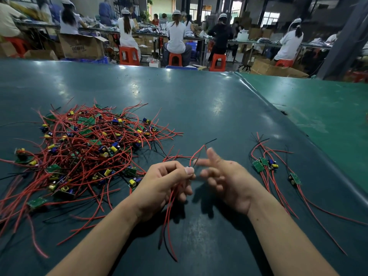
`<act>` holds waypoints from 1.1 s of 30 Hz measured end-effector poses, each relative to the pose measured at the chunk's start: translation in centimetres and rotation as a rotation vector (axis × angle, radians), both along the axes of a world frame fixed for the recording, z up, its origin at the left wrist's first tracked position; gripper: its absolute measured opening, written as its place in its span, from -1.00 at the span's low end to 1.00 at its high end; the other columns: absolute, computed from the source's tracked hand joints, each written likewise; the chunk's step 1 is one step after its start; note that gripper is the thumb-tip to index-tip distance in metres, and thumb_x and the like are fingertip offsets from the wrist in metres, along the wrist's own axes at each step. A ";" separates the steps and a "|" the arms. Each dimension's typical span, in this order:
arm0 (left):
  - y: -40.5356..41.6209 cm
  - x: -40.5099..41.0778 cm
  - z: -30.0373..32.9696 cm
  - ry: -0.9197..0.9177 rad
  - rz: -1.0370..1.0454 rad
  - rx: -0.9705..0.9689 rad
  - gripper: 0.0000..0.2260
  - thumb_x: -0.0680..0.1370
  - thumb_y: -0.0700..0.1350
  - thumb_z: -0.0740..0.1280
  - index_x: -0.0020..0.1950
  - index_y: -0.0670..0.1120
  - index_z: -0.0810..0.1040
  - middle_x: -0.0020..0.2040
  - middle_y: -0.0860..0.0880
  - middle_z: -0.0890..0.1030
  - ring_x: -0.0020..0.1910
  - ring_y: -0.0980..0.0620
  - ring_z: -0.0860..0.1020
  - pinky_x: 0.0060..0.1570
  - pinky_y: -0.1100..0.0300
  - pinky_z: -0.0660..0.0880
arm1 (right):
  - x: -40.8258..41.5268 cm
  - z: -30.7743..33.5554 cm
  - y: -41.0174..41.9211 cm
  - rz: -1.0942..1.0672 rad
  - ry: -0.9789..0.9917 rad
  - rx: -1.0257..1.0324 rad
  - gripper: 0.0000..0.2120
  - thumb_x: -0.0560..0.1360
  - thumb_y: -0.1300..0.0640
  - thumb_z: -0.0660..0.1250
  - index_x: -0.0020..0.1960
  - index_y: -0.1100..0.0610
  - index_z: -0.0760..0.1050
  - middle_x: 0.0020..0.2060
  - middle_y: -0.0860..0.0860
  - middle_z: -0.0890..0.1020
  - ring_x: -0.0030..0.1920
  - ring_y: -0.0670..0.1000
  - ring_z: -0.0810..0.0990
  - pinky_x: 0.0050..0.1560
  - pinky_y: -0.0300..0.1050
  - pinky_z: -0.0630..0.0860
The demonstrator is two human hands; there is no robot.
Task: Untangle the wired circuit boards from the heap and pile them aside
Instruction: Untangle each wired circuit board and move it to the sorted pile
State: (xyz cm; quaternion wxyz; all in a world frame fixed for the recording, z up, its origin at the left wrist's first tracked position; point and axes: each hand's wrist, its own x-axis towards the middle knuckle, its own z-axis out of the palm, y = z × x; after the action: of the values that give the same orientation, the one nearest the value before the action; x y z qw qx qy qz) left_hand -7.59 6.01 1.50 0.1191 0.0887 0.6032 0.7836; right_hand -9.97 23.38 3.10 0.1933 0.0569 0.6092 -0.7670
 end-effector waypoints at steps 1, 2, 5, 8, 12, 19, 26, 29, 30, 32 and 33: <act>0.0 0.0 0.0 0.004 -0.006 -0.007 -0.83 0.42 -0.08 0.40 -0.36 -0.05 0.58 -0.41 -0.16 0.55 -0.52 0.01 0.45 -0.50 0.28 0.41 | 0.5 0.0 -0.2 0.117 0.028 0.015 -0.55 0.28 -0.17 0.41 -0.02 0.16 0.66 -0.47 -0.02 0.55 -0.61 -0.17 0.36 -0.67 -0.38 0.22; -0.1 0.1 0.1 0.011 -0.014 -0.017 -0.82 0.43 -0.08 0.40 -0.37 -0.04 0.58 -0.41 -0.16 0.55 -0.53 0.01 0.45 -0.50 0.28 0.41 | 0.8 -0.1 -0.5 0.185 0.062 0.006 -0.59 0.28 -0.14 0.43 -0.04 0.15 0.68 -0.50 -0.03 0.51 -0.63 -0.17 0.33 -0.69 -0.38 0.18; -0.1 0.1 0.1 0.029 -0.033 -0.052 -0.83 0.46 -0.09 0.43 -0.34 -0.06 0.61 -0.42 -0.17 0.55 -0.54 0.02 0.46 -0.50 0.29 0.42 | 0.8 -0.4 -0.8 0.167 0.142 0.004 -0.64 0.26 -0.07 0.46 -0.05 0.14 0.69 -0.56 -0.04 0.43 -0.66 -0.17 0.27 -0.68 -0.37 0.14; 0.0 -0.1 0.1 0.027 -0.030 -0.075 -0.84 0.44 -0.09 0.47 -0.28 -0.13 0.60 -0.42 -0.19 0.53 -0.54 0.03 0.48 -0.51 0.29 0.42 | 0.4 -0.5 -0.7 0.067 0.181 0.012 -0.72 0.26 -0.05 0.46 -0.14 0.10 0.72 -0.59 -0.06 0.39 -0.64 -0.15 0.24 -0.64 -0.36 0.15; 0.0 -0.1 0.0 0.027 -0.056 -0.100 -0.84 0.43 -0.09 0.43 -0.25 -0.17 0.59 -0.44 -0.16 0.54 -0.51 0.01 0.50 -0.50 0.26 0.44 | -0.1 -0.4 -0.4 -0.092 0.205 0.009 -0.74 0.22 -0.06 0.47 -0.21 0.10 0.70 -0.56 -0.09 0.37 -0.62 -0.15 0.23 -0.65 -0.38 0.09; -0.1 0.1 0.0 0.046 -0.084 -0.159 -0.86 0.44 -0.05 0.42 -0.28 -0.08 0.60 -0.45 -0.12 0.56 -0.48 -0.05 0.49 -0.49 0.24 0.44 | 0.1 -0.7 -0.5 0.022 0.202 0.002 -0.80 0.38 0.03 0.43 -0.08 0.12 0.71 -0.56 -0.07 0.35 -0.61 -0.14 0.22 -0.62 -0.36 0.13; 0.0 0.0 0.2 0.040 -0.077 -0.172 -0.78 0.43 -0.02 0.46 -0.21 -0.18 0.57 -0.43 -0.14 0.58 -0.52 0.00 0.47 -0.48 0.25 0.43 | -0.2 -1.0 -0.8 -0.188 0.224 0.009 -0.87 0.49 0.15 0.40 -0.16 0.16 0.70 -0.58 -0.07 0.36 -0.63 -0.13 0.22 -0.63 -0.38 0.11; 0.0 0.1 0.4 0.046 -0.095 -0.168 -0.73 0.39 -0.02 0.43 -0.18 -0.23 0.53 -0.44 -0.13 0.57 -0.52 -0.01 0.46 -0.49 0.25 0.42 | -0.7 -1.1 -0.6 -0.368 0.243 -0.007 -0.90 0.51 0.21 0.39 -0.15 0.19 0.66 -0.59 -0.05 0.37 -0.64 -0.12 0.22 -0.62 -0.39 0.13; 0.1 0.2 0.4 0.051 -0.105 -0.162 -0.70 0.40 -0.03 0.42 -0.15 -0.27 0.52 -0.44 -0.13 0.57 -0.53 0.00 0.45 -0.49 0.26 0.42 | -0.9 -1.2 -0.5 -0.424 0.250 -0.011 -0.91 0.51 0.22 0.40 -0.15 0.18 0.66 -0.59 -0.05 0.37 -0.64 -0.12 0.23 -0.62 -0.38 0.14; 0.0 0.3 0.4 0.061 -0.119 -0.155 -0.67 0.41 -0.04 0.42 -0.11 -0.32 0.50 -0.44 -0.13 0.57 -0.54 0.01 0.45 -0.50 0.27 0.42 | -1.2 -1.3 -0.3 -0.507 0.305 0.014 -0.92 0.51 0.23 0.41 -0.15 0.15 0.65 -0.59 -0.04 0.38 -0.62 -0.13 0.25 -0.61 -0.36 0.18; 0.0 0.3 0.4 0.064 -0.124 -0.151 -0.67 0.42 -0.05 0.42 -0.10 -0.33 0.50 -0.44 -0.13 0.56 -0.54 0.02 0.46 -0.50 0.26 0.42 | -1.3 -1.3 -0.2 -0.533 0.347 0.040 -0.92 0.51 0.24 0.41 -0.15 0.14 0.66 -0.59 -0.04 0.39 -0.61 -0.13 0.28 -0.60 -0.35 0.20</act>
State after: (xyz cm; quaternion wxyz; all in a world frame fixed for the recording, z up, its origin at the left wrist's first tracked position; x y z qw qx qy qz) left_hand -7.29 6.01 1.87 0.1544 0.1415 0.6573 0.7240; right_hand -11.26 23.16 1.78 -0.1226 0.0867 0.6115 -0.7769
